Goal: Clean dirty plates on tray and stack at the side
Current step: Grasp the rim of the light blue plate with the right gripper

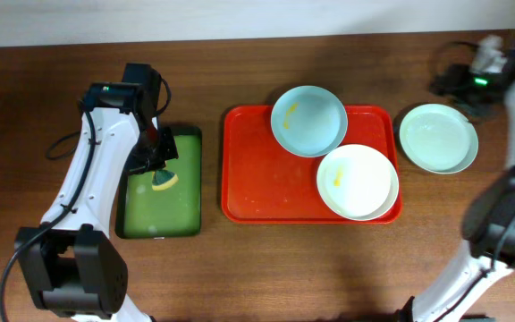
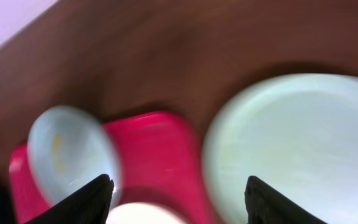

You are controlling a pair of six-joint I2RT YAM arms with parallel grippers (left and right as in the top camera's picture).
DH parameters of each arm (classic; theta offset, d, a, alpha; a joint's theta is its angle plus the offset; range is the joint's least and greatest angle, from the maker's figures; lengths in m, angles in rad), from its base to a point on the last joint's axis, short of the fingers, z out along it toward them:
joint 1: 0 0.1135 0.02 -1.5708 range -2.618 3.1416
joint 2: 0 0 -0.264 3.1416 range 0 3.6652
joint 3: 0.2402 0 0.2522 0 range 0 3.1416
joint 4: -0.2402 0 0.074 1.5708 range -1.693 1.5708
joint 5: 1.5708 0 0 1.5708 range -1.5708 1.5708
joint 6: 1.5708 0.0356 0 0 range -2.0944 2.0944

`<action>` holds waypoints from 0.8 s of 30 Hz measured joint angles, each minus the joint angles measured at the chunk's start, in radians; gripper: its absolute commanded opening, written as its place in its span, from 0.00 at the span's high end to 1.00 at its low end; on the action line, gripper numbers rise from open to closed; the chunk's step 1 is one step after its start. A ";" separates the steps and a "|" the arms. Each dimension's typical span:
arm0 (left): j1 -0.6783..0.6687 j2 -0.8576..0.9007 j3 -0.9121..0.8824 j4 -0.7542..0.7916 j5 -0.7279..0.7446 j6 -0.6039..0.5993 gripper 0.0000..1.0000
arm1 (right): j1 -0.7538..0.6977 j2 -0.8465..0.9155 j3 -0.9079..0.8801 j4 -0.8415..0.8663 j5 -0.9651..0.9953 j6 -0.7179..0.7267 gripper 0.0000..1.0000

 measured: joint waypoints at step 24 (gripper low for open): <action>0.000 0.000 0.000 -0.001 0.000 0.000 1.00 | 0.488 0.204 -0.054 -0.023 0.462 0.446 0.43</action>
